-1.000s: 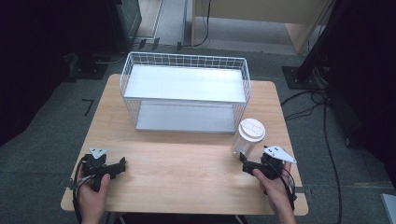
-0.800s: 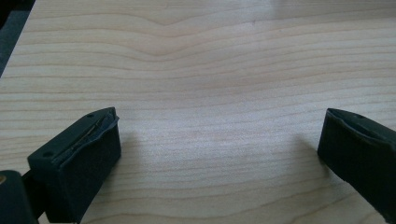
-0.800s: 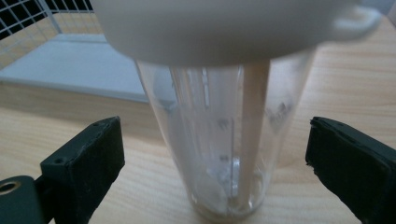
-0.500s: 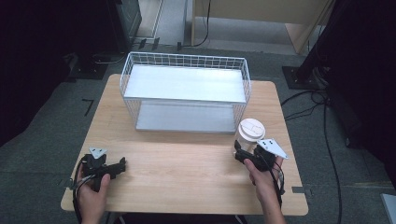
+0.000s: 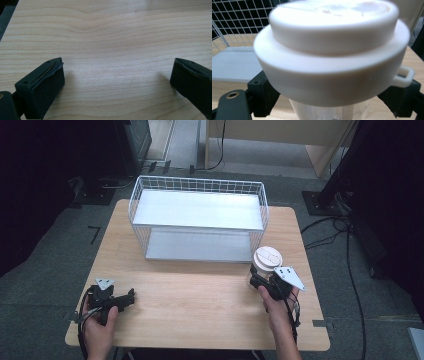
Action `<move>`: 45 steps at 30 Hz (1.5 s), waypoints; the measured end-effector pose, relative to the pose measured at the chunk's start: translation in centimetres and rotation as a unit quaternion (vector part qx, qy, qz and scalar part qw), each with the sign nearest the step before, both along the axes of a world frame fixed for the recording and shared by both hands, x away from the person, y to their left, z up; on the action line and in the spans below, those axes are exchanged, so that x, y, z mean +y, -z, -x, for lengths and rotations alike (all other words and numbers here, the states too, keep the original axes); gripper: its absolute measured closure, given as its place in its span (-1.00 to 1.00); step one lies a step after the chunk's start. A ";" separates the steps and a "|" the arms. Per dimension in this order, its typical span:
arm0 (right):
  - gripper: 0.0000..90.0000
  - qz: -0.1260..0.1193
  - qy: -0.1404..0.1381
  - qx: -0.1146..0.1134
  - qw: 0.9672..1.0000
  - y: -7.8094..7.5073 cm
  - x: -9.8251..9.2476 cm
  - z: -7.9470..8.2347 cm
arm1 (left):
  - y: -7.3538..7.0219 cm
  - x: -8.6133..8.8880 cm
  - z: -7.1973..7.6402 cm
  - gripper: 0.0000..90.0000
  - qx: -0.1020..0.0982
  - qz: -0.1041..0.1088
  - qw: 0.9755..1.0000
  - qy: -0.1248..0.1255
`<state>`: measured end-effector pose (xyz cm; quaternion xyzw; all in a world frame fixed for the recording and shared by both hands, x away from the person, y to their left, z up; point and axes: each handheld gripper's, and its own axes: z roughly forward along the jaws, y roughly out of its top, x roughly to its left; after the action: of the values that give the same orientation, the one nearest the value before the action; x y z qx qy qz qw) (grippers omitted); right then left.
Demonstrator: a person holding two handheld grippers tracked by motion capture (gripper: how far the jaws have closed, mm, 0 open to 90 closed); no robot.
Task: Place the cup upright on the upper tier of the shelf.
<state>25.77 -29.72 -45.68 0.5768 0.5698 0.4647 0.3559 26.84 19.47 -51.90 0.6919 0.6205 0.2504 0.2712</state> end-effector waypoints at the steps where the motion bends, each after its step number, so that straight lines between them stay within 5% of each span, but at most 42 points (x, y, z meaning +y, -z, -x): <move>1: -0.67 0.001 0.001 -0.005 1.000 -0.1 0.1 0.1 | 0.0 0.0 0.0 -1.00 0.000 0.001 1.000 -0.001; 4: -0.66 -0.016 -0.007 -0.013 1.000 -0.6 0.1 0.2 | 0.0 0.0 0.0 -1.00 0.000 0.001 1.000 -0.001; 15: -0.66 -0.011 -0.029 -0.036 0.999 -2.0 1.5 0.3 | 0.0 0.0 0.0 -1.00 0.000 0.001 1.000 -0.001; 31: -0.66 -0.015 -0.063 -0.102 0.993 -7.2 4.9 -0.5 | 0.0 0.0 0.0 -1.00 0.001 0.000 1.000 0.000; 45: -0.66 0.008 -0.082 -0.155 0.984 -12.4 8.1 -2.6 | 0.0 0.0 0.0 -1.00 0.000 0.000 1.000 -0.001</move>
<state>28.33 -21.65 -33.25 0.4463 0.5564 0.5717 0.4055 26.84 19.47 -51.89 0.6916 0.6210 0.2505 0.2710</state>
